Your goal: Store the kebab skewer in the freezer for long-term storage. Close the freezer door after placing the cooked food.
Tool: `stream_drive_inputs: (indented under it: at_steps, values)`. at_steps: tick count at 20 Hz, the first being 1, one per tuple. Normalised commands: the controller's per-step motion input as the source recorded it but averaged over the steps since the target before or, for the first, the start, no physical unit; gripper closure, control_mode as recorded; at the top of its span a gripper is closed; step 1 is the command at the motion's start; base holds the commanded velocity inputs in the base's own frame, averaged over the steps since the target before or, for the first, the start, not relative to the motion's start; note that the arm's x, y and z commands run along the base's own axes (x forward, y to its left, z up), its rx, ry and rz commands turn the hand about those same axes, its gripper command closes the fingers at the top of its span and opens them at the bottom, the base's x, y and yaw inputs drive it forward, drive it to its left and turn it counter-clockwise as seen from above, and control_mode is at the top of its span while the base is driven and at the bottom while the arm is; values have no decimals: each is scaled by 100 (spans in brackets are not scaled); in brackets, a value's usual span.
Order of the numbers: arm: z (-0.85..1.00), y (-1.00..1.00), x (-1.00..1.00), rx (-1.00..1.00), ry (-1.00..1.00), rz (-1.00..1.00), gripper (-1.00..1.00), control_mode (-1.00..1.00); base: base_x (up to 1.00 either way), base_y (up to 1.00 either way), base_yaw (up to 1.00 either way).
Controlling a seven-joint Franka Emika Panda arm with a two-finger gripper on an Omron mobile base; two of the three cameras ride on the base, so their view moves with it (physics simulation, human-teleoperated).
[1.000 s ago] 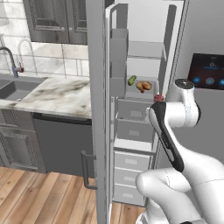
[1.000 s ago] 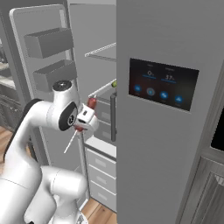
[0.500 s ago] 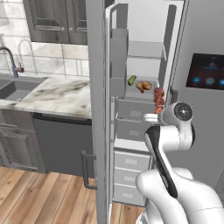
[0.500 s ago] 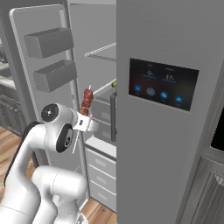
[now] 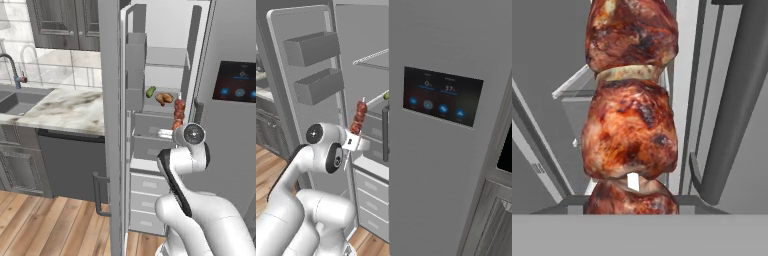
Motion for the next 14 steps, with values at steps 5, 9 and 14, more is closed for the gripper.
stream_drive_inputs:
  at_steps: [5,9,14]
  values:
    - [4,8,50,5,-1,-5,100,-100,0,0,0]
    - [0,0,31,2,-12,0,100,-100,0,0,0]
    - [2,0,20,0,-20,0,100,-100,0,0,0]
